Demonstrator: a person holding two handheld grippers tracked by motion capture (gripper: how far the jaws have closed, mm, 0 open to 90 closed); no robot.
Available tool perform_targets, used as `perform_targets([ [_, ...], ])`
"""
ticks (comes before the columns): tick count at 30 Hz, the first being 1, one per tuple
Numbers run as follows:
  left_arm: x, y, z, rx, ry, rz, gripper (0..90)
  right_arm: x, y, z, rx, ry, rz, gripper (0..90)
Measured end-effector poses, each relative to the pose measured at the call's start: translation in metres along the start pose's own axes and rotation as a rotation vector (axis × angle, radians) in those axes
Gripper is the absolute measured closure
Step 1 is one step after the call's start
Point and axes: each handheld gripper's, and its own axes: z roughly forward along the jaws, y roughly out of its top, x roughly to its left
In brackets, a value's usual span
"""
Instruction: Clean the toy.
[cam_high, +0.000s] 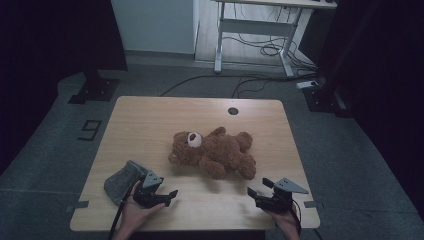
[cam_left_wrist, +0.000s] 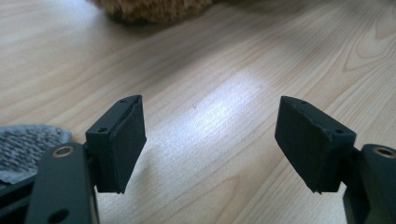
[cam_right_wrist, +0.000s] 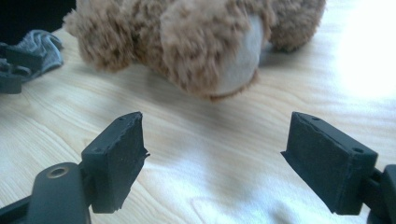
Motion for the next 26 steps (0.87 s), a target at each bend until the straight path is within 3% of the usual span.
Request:
perform_targets([
  [10, 0.0007, -0.0013, 0.0029, 0.009, -0.004, -0.011, 24.9, -0.0083, -0.0043, 0.003, 0.023, -0.008, 0.015, 19.2],
  [26, 0.0022, -0.0007, 0.0016, 0.002, -0.019, -0.031, 25.4, -0.0092, -0.0046, 0.0039, 0.024, 0.001, 0.017, 19.1],
])
